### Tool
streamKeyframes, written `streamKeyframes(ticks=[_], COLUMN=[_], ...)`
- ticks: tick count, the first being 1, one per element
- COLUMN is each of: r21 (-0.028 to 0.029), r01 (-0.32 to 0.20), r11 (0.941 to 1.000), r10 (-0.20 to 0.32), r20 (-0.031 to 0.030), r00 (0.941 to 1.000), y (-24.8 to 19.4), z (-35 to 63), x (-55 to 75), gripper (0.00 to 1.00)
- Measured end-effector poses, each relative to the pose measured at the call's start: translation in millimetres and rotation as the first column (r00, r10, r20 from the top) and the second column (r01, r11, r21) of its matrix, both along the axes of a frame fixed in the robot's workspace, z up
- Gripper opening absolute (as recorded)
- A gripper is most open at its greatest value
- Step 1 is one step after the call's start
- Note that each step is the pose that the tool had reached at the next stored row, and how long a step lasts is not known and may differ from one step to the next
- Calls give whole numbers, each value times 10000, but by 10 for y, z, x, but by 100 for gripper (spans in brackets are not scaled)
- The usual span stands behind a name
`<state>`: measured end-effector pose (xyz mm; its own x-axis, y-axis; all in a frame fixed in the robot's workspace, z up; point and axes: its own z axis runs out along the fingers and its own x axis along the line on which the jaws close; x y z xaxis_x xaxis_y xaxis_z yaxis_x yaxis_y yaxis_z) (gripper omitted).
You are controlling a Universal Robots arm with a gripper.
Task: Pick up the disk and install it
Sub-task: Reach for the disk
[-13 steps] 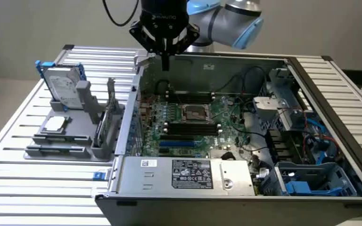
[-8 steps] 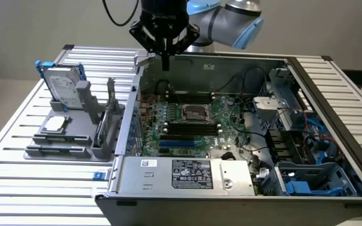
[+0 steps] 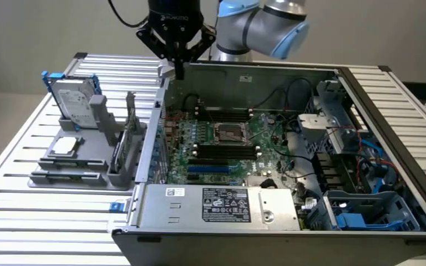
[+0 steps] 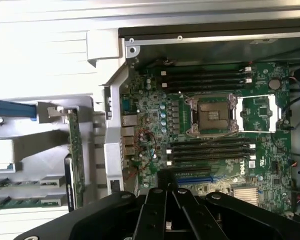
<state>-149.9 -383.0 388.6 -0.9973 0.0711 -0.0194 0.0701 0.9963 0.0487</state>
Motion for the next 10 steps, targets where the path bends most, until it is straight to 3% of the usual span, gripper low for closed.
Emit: streamKeyframes(ticks=[5,10], r21=[1,1], r01=[1,1], r11=[10000,10000], r10=[-1,-1], r20=[0,1], r00=[10000,10000], y=[129,184], z=[-12,-12], x=[-228,-453], gripper=[11,11])
